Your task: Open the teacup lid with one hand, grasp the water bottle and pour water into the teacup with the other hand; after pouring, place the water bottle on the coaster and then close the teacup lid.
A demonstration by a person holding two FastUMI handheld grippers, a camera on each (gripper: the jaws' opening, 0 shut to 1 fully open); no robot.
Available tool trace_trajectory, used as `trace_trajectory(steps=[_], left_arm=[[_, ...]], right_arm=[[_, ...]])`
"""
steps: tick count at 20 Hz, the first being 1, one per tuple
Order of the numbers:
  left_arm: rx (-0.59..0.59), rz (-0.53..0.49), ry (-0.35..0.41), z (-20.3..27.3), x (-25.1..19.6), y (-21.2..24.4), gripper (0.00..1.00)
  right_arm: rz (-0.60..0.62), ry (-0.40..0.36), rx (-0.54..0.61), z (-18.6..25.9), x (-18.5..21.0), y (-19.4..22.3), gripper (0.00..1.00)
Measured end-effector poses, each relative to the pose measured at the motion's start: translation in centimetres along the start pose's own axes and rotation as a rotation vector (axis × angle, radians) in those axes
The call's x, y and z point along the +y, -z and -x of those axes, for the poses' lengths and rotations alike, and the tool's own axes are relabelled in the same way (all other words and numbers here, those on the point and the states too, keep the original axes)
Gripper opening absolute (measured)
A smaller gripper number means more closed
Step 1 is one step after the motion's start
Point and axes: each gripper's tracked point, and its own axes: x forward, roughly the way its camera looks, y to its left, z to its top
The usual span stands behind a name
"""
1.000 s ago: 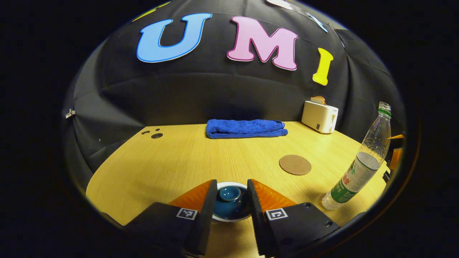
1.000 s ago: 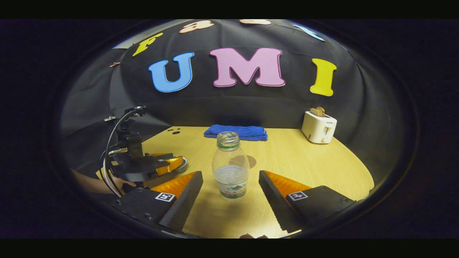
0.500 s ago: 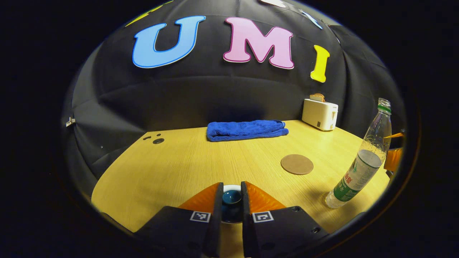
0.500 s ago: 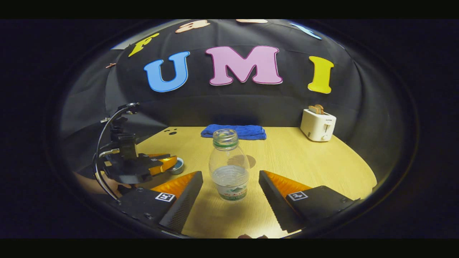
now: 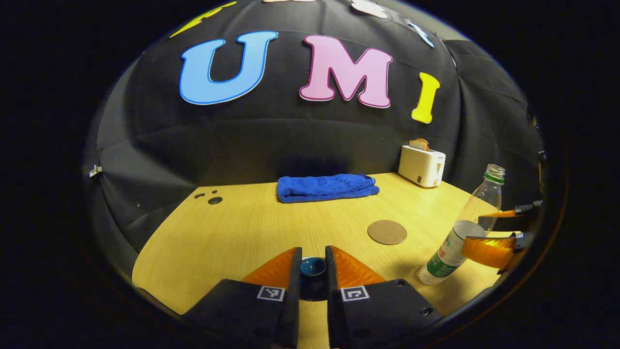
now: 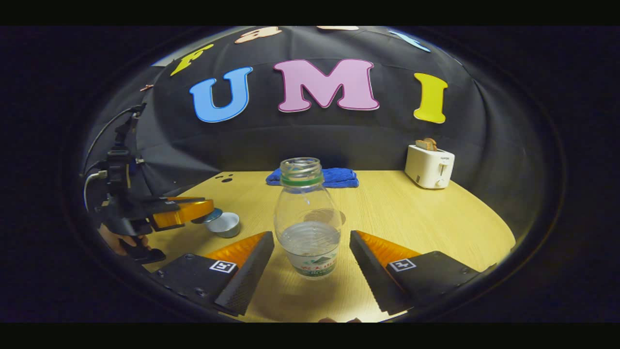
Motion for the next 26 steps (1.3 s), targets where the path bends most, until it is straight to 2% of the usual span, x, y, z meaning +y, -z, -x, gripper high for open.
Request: trace_trajectory(steps=[5, 6, 7, 8, 11, 13, 14, 15, 16, 17, 18, 19, 21, 22, 23, 26], left_arm=[[0.025, 0.002, -0.012, 1.8, 0.7, 0.8, 0.28], [0.029, 0.011, -0.018, 2.0, 0.8, 1.1, 0.24], [0.037, 0.022, -0.023, 2.1, 0.9, 1.5, 0.28], [0.046, 0.031, -0.029, 2.3, 1.0, 1.9, 0.24], [0.06, 0.051, -0.04, 2.5, 1.1, 2.3, 0.24], [0.059, 0.055, -0.047, 2.6, 1.2, 2.2, 0.28], [0.059, 0.056, -0.05, 2.7, 1.3, 2.2, 0.24], [0.059, 0.056, -0.052, 2.8, 1.4, 2.1, 0.24], [0.059, 0.055, -0.052, 2.9, 1.4, 2.0, 0.24], [0.058, 0.052, -0.054, 3.1, 1.4, 1.9, 0.27], [0.057, 0.05, -0.054, 3.1, 1.4, 1.8, 0.24], [0.059, 0.047, -0.055, 3.2, 1.4, 1.8, 0.27], [0.065, 0.037, -0.053, 3.6, 1.6, 2.1, 0.24], [0.064, 0.038, -0.055, 3.7, 1.6, 2.0, 0.24], [0.062, 0.04, -0.055, 3.9, 1.6, 1.9, 0.28], [0.056, 0.05, -0.067, 4.4, 2.1, 1.7, 0.27]], right_arm=[[-0.019, 0.011, -0.002, -1.8, 0.2, 0.7, 0.98], [-0.015, 0.016, -0.009, -2.0, 0.2, 0.5, 0.98], [-0.01, 0.023, -0.016, -2.2, 0.1, 0.6, 0.98], [-0.007, 0.029, -0.019, -2.4, 0.0, 0.6, 0.98], [-0.022, 0.034, 0.0, -2.9, 0.0, 1.3, 0.98], [-0.026, 0.051, -0.016, -3.0, -0.2, 0.9, 0.98], [-0.028, 0.056, -0.022, -3.1, -0.3, 0.8, 0.98], [-0.032, 0.054, -0.017, -3.4, -0.2, 0.9, 0.98], [-0.034, 0.054, -0.007, -3.5, -0.1, 1.1, 0.92], [-0.03, 0.058, 0.002, -3.7, -0.3, 1.3, 0.92], [-0.023, 0.051, 0.004, -3.9, 0.0, 1.1, 0.82], [-0.012, 0.051, 0.01, -3.8, 0.0, 1.1, 0.81], [0.011, 0.055, 0.022, -3.6, -0.2, 1.1, 0.78], [0.018, 0.043, 0.023, -3.7, 0.1, 1.1, 0.76], [0.025, 0.04, 0.031, -3.6, 0.1, 1.2, 0.74], [0.057, 0.03, 0.052, -3.7, 0.0, 0.8, 0.67]])
